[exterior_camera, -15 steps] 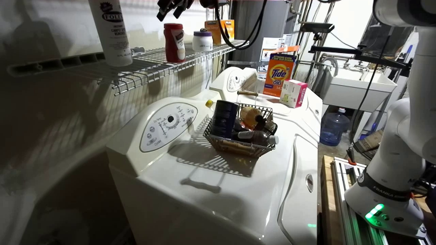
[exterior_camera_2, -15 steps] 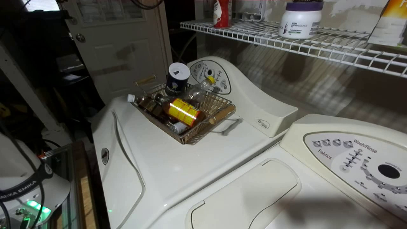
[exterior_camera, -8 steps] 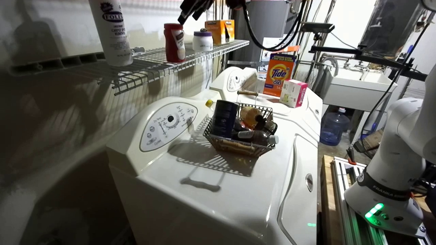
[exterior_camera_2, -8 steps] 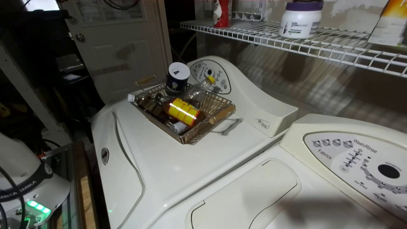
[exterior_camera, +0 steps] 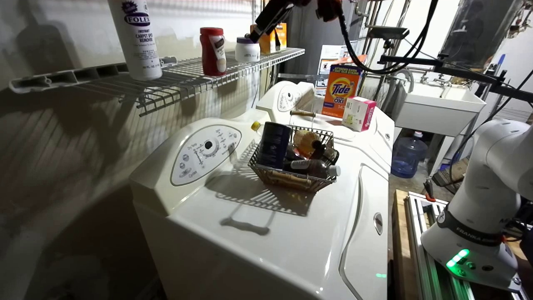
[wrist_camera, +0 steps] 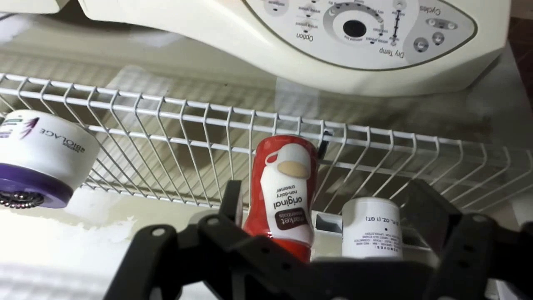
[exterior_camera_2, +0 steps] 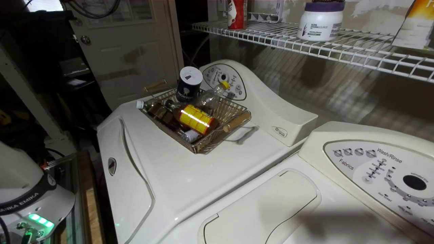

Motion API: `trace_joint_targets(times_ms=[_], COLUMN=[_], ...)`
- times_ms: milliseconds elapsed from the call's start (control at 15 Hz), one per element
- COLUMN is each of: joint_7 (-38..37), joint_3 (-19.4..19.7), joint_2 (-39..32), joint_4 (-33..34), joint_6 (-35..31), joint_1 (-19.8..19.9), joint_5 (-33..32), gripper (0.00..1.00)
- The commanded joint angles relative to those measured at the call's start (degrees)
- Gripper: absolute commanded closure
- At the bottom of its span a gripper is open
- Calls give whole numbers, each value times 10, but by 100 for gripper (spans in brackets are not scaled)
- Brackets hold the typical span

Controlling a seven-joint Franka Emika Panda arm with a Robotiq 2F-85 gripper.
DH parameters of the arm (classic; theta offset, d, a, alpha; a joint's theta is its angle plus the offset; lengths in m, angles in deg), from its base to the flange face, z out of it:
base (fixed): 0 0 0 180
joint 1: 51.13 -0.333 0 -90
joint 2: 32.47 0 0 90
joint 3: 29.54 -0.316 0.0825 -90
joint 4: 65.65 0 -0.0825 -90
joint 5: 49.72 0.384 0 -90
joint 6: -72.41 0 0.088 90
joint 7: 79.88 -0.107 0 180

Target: Pick up the red and white bottle from the tray and put it on the shelf

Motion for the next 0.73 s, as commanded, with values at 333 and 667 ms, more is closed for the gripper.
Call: trace_joint_targets(times_ms=[333,667], joint_7=[5,5], joint_3=[-18,-19], joint_2=[52,57], joint_4=[-61,-67], joint_6=[-6,-7], joint_1=[11,11], joint_5=[7,7], gripper=[0,0])
